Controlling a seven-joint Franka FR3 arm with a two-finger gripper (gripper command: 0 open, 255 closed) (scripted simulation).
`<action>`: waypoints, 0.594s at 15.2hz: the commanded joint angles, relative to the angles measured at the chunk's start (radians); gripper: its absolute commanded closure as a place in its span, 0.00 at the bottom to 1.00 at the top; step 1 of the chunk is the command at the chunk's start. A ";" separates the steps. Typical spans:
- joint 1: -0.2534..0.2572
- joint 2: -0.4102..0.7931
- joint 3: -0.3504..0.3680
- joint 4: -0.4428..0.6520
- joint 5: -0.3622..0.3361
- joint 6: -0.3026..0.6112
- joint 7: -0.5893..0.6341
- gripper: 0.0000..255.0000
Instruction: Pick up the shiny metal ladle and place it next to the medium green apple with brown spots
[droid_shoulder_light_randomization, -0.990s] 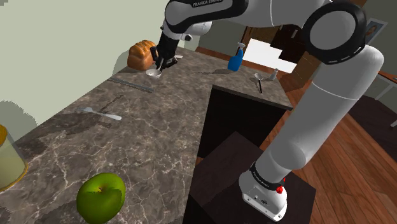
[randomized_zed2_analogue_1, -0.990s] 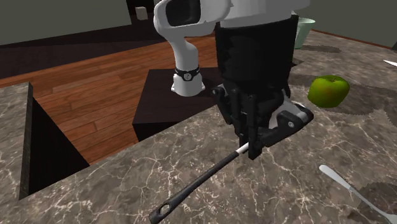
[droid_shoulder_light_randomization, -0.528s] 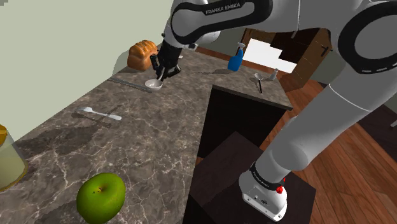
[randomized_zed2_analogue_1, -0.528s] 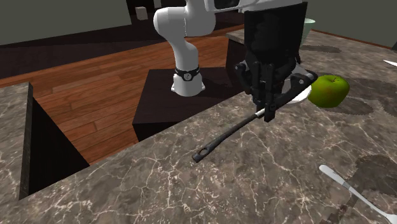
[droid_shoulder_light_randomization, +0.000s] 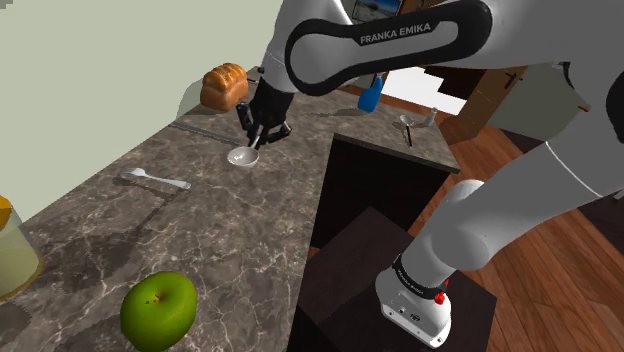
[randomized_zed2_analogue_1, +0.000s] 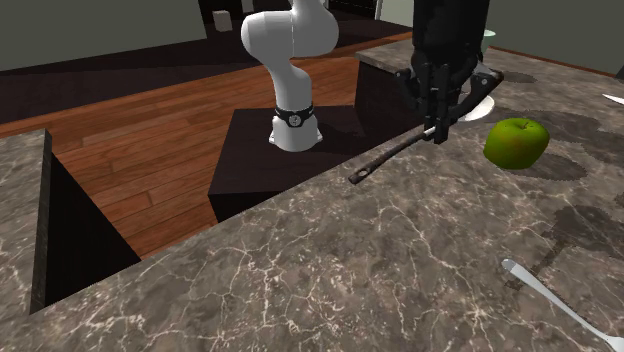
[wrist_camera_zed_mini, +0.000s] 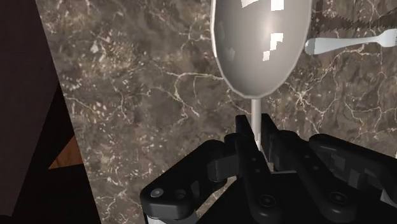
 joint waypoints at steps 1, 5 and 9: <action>0.023 -0.051 0.027 -0.049 0.016 0.004 0.038 1.00; 0.070 -0.141 0.080 -0.117 0.050 -0.007 0.113 1.00; 0.122 -0.219 0.140 -0.165 0.087 -0.024 0.195 1.00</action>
